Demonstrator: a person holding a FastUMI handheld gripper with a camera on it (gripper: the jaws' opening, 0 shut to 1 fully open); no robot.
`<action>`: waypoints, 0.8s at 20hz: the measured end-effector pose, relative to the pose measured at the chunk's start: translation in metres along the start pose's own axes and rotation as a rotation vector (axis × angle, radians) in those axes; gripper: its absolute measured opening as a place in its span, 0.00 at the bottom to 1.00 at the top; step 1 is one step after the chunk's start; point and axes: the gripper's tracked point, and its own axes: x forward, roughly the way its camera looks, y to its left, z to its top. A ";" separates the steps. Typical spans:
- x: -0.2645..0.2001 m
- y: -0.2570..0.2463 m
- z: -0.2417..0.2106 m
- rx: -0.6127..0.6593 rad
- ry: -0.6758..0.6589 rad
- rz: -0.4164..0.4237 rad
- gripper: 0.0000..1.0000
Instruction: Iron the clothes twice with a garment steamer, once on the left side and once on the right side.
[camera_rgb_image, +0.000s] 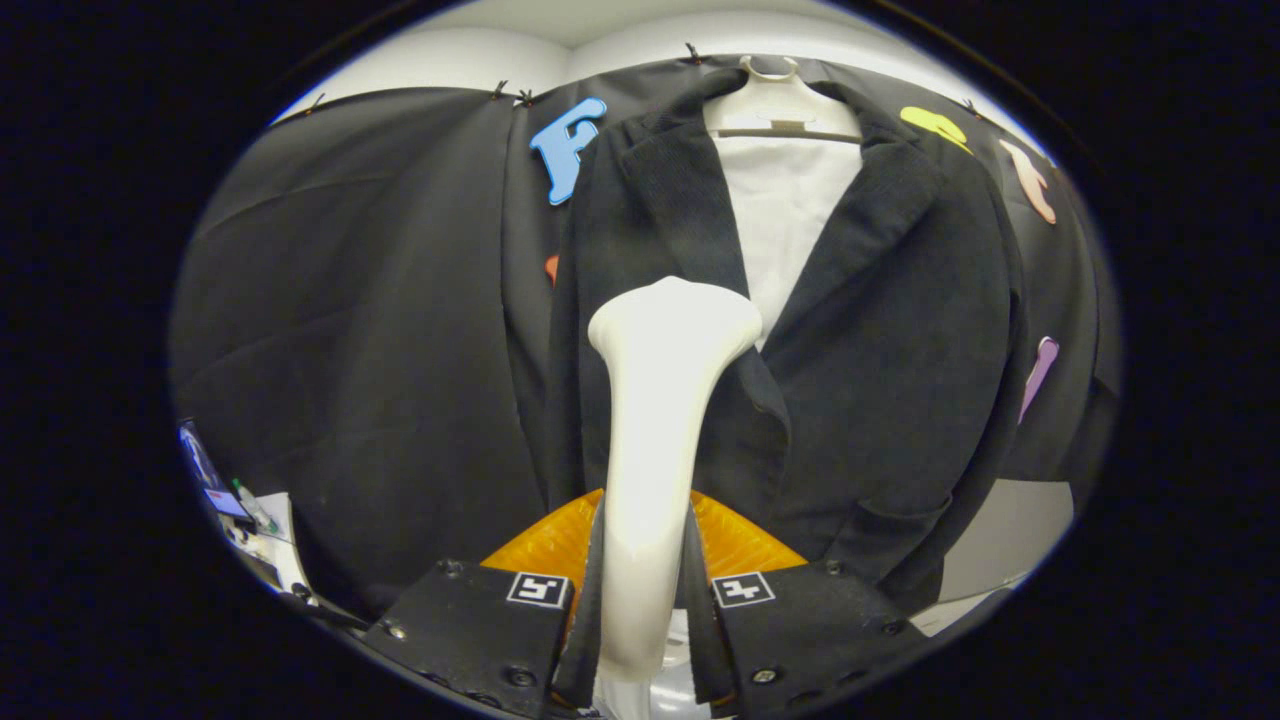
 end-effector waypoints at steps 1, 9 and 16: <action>0.001 -0.001 -0.006 0.000 0.010 -0.001 0.39; 0.004 -0.004 -0.059 0.006 0.095 0.012 0.39; 0.008 -0.013 -0.106 0.020 0.175 0.002 0.39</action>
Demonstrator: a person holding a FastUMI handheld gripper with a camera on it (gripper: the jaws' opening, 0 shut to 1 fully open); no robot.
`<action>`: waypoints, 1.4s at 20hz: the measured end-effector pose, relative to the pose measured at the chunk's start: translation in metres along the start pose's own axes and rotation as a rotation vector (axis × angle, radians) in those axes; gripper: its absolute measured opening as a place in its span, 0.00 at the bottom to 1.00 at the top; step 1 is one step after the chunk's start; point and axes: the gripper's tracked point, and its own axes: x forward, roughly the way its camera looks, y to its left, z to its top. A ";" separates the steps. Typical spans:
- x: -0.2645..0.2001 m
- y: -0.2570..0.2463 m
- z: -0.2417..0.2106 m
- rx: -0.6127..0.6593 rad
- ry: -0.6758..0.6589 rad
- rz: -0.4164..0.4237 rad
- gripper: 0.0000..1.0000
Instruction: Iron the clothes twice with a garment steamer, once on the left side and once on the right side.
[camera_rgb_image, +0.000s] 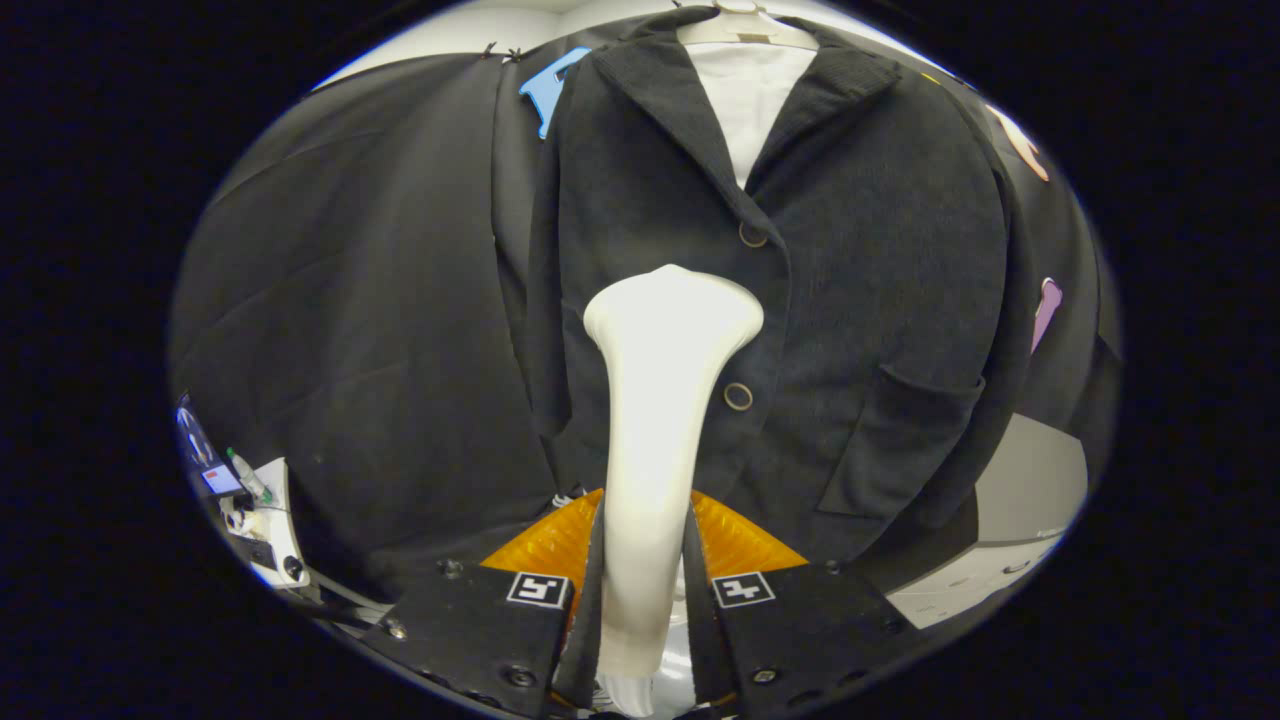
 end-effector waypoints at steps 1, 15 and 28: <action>0.000 -0.002 -0.005 0.001 0.007 0.000 0.39; 0.001 -0.008 -0.037 0.029 0.065 0.007 0.39; -0.093 -0.105 -0.067 0.158 -0.003 -0.067 0.39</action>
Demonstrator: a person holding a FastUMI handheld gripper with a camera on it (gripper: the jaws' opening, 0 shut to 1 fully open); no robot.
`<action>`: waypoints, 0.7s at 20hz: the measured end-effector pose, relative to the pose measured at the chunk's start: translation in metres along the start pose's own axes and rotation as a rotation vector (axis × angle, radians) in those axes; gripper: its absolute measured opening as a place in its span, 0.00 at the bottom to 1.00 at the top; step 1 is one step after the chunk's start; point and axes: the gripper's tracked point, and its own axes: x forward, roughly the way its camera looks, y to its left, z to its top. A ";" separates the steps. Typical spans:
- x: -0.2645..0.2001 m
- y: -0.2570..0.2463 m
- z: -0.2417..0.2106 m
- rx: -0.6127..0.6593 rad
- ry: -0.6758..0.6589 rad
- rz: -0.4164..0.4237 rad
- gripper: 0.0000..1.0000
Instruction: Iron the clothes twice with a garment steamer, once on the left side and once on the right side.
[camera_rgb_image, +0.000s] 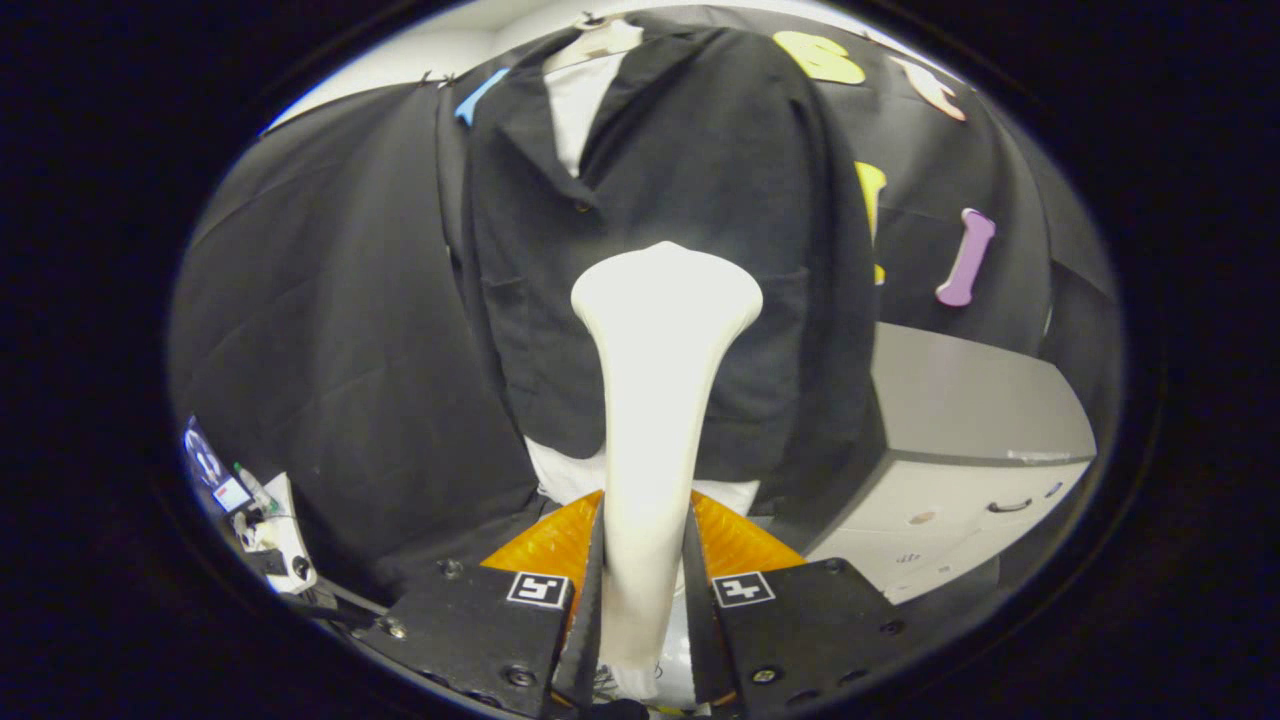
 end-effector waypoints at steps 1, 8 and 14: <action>-0.012 -0.015 0.000 0.015 -0.012 -0.012 0.39; -0.083 -0.130 -0.034 0.136 -0.040 -0.113 0.39; -0.164 -0.227 -0.076 0.205 -0.080 -0.211 0.39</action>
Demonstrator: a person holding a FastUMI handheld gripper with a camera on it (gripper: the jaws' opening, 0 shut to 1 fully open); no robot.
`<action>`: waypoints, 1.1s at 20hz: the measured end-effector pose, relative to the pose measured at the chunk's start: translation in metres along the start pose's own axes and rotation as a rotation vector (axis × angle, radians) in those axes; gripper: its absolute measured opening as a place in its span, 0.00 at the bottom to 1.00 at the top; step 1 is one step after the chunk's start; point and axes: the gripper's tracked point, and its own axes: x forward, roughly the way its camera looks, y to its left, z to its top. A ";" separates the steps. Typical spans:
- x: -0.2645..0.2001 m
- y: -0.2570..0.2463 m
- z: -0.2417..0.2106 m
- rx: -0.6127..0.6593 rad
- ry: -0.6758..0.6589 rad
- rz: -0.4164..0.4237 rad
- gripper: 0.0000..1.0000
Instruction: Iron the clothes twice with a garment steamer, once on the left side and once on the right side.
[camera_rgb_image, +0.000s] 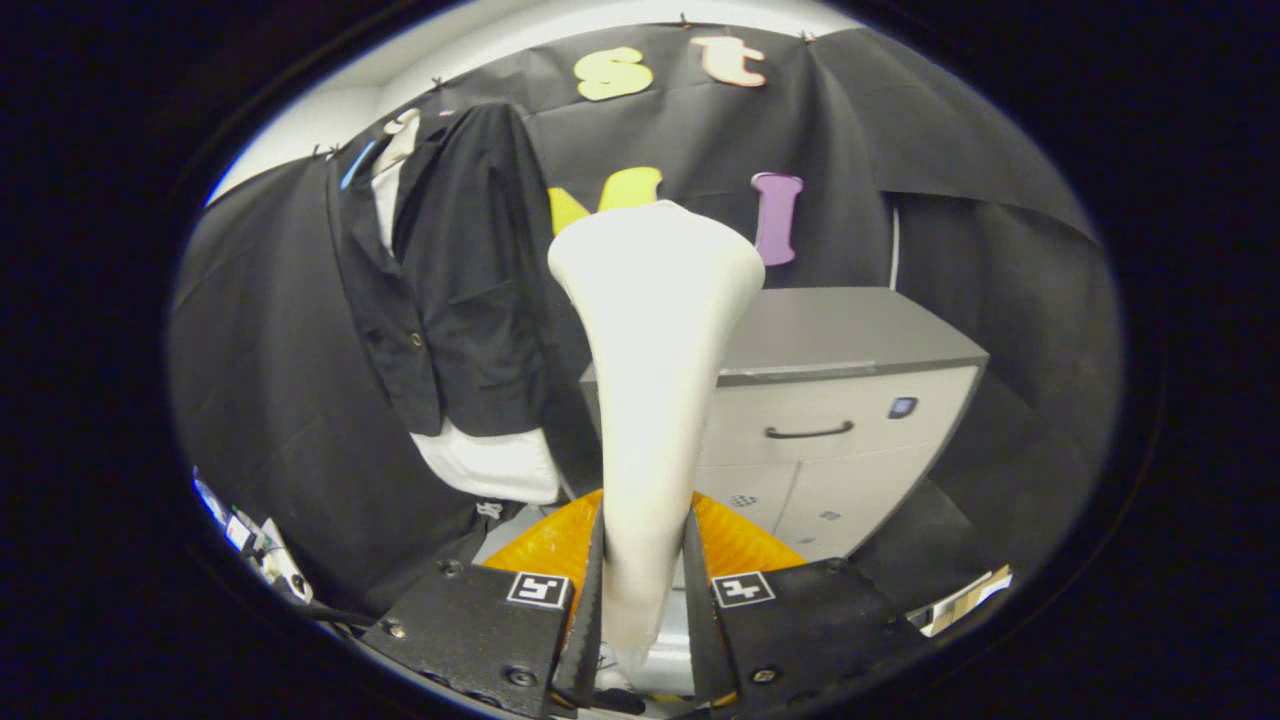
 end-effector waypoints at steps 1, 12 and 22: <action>-0.012 -0.019 -0.003 0.009 -0.009 -0.014 0.39; -0.061 -0.144 -0.066 0.097 0.060 -0.100 0.39; -0.079 -0.163 -0.085 0.073 0.069 -0.116 0.39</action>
